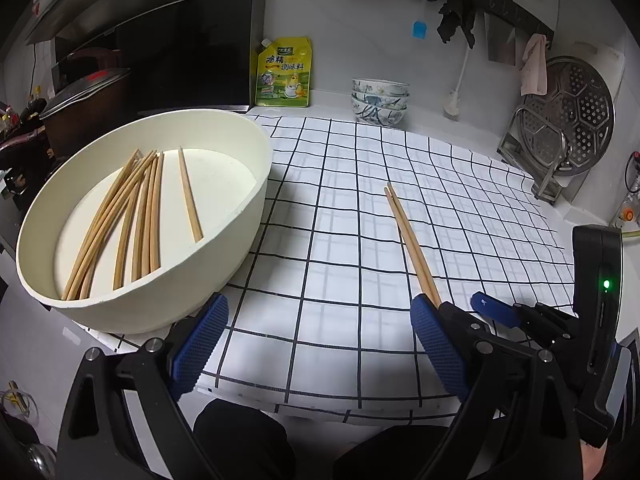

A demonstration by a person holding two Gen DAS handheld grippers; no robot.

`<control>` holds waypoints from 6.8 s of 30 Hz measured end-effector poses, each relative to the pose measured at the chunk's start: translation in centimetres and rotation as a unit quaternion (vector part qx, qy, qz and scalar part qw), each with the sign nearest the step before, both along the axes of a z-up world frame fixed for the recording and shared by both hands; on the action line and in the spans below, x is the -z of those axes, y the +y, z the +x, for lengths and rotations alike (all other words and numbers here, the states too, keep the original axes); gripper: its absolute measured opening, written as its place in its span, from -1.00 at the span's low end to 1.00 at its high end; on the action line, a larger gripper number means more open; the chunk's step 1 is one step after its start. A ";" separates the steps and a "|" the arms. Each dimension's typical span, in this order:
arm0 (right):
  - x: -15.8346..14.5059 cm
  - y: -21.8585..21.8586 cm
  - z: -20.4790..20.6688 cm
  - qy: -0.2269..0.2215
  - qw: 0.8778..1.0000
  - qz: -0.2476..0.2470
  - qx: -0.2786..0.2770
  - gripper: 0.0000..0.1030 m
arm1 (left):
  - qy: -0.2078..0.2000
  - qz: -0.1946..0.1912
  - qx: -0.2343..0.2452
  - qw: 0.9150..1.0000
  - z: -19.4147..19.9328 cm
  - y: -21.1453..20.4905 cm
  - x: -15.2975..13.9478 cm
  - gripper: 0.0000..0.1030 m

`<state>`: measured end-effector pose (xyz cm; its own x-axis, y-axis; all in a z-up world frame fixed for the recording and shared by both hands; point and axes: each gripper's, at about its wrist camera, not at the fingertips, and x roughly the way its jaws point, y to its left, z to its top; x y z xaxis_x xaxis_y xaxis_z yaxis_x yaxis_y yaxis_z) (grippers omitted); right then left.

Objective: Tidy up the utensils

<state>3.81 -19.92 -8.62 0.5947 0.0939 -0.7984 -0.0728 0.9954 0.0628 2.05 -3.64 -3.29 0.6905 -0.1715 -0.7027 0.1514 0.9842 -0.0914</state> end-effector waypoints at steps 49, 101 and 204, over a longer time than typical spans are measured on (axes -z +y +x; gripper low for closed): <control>0.5 -7.2 0.7 -0.003 0.997 -0.038 0.065 -0.38 | 0.068 0.059 0.014 0.996 6.7 -8.8 5.8 0.78; -9.4 13.5 7.9 -0.091 0.986 0.093 -0.106 -0.88 | -0.055 0.031 -0.101 0.993 6.6 14.2 -5.1 -0.86; -7.9 16.2 4.4 -0.077 0.993 0.054 -0.066 0.32 | -0.032 0.070 -0.186 0.979 3.5 19.1 -4.7 0.88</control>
